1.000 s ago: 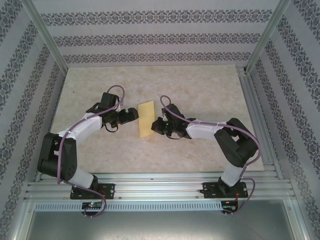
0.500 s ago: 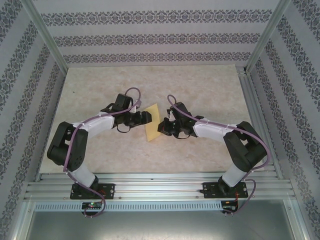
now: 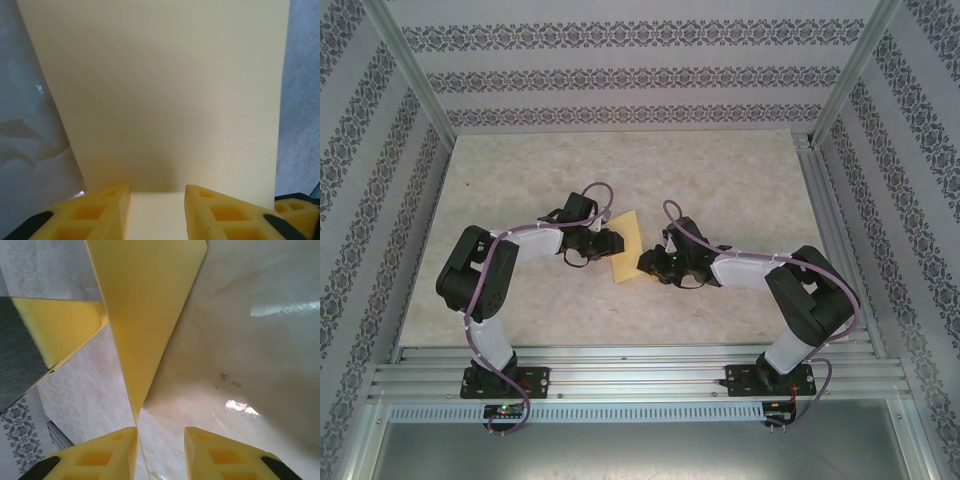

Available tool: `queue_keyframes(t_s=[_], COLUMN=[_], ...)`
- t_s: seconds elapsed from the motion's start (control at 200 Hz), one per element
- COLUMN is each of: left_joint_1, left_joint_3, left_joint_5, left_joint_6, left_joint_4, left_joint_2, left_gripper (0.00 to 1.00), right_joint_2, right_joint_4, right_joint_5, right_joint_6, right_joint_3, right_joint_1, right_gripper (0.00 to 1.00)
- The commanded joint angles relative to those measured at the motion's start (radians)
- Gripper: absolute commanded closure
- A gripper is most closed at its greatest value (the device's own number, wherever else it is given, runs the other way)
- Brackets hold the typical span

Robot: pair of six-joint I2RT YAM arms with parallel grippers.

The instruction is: Fold a paper plane with a square sheet of paper (pick it up from the middle)

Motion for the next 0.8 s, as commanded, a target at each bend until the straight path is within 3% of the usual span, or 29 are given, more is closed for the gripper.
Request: queue_keyframes(t_s=[0.0, 0.405, 0.525, 0.609, 0.794], left_joint_1=[-0.011, -0.014, -0.013, -0.013, -0.013], left_joint_3=[0.026, 0.04, 0.04, 0.041, 0.046], left_joint_5=[-0.013, -0.032, -0.035, -0.035, -0.026], left_joint_6=[0.012, 0.022, 0.022, 0.025, 0.024], left_joint_4=[0.033, 0.009, 0.006, 0.002, -0.004], left_joint_2=[0.018, 0.049, 0.053, 0.054, 0.041], left_gripper=[0.65, 0.67, 0.67, 0.67, 0.67], right_joint_2=[-0.039, -0.071, -0.087, -0.074, -0.006], right_joint_4=[0.072, 0.072, 0.076, 0.079, 0.06], right_joint_5=[0.03, 0.102, 0.119, 0.114, 0.102], right_joint_6=[0.048, 0.083, 0.091, 0.091, 0.09], right_joint_3=[-0.019, -0.045, -0.055, -0.041, 0.023], right_joint_1=[0.013, 0.032, 0.032, 0.032, 0.039], right_gripper=[0.7, 0.8, 0.87, 0.93, 0.95])
